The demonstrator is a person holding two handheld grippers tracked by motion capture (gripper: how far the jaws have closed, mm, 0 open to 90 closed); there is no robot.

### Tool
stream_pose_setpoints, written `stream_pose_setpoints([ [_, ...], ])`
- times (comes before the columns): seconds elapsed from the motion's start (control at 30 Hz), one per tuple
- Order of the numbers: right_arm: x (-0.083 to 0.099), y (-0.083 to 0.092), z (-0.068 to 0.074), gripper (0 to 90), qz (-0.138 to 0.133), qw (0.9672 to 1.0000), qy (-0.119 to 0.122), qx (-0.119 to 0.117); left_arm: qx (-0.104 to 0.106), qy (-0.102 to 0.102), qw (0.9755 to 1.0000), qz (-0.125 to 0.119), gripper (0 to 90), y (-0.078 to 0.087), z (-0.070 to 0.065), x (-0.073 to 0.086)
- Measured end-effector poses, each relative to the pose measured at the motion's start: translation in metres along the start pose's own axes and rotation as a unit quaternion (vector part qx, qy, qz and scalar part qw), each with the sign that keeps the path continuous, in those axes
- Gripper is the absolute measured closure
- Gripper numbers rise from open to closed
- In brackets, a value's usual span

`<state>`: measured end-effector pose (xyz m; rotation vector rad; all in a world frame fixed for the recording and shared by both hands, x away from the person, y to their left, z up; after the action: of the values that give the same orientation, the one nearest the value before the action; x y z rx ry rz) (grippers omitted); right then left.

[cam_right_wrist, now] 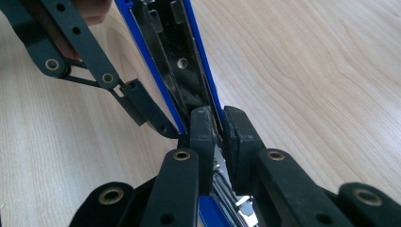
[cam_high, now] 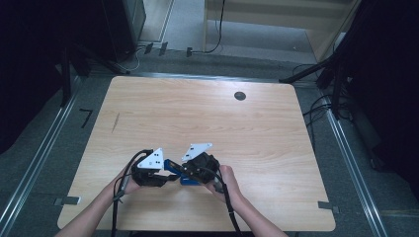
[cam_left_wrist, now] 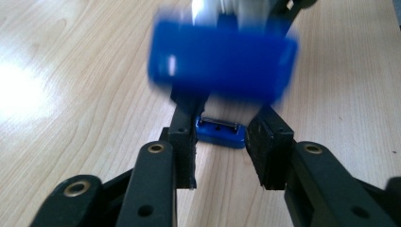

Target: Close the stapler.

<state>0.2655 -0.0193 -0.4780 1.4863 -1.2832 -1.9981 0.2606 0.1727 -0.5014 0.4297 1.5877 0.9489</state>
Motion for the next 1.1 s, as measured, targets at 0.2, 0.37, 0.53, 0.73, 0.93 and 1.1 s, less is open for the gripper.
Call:
stream_pose_setpoints([
  [0.2, 0.006, 0.007, -0.005, 83.7, -0.006, 1.0000, -0.007, 0.001, -0.007, -0.007, 0.9999, 0.001, 66.9, -0.006, -0.003, -0.006],
  [0.37, 0.010, 0.011, -0.008, 83.8, -0.007, 0.9999, -0.012, 0.008, -0.023, -0.009, 0.9997, 0.001, 65.7, -0.013, -0.007, -0.012],
  [0.53, 0.015, 0.014, -0.013, 83.8, -0.009, 0.9998, -0.016, 0.007, -0.019, -0.008, 0.9998, 0.000, 65.6, -0.015, -0.008, -0.014],
  [0.73, 0.016, 0.016, -0.010, 83.6, -0.005, 0.9998, -0.017, 0.010, -0.018, -0.004, 0.9998, -0.006, 65.3, -0.016, -0.009, -0.014],
  [0.93, 0.017, 0.021, -0.013, 83.1, -0.011, 0.9997, -0.020, 0.005, -0.022, 0.001, 0.9997, -0.014, 64.6, -0.018, -0.011, -0.017],
  [1.1, 0.021, 0.024, -0.016, 83.0, -0.009, 0.9996, -0.025, 0.009, -0.027, -0.004, 0.9996, -0.006, 64.9, -0.021, -0.012, -0.021],
])
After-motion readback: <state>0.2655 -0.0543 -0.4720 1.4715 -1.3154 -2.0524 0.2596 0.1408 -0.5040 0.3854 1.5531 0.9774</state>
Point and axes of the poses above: each handheld gripper's, and its own axes: y roughly backward along the jaws, x roughly out of its underside, z roughly to its left, the point moved 1 cm from there along -y, roughly forward along the jaws, and after that the axes turned 8 degrees about z, right-handed, at the moved point
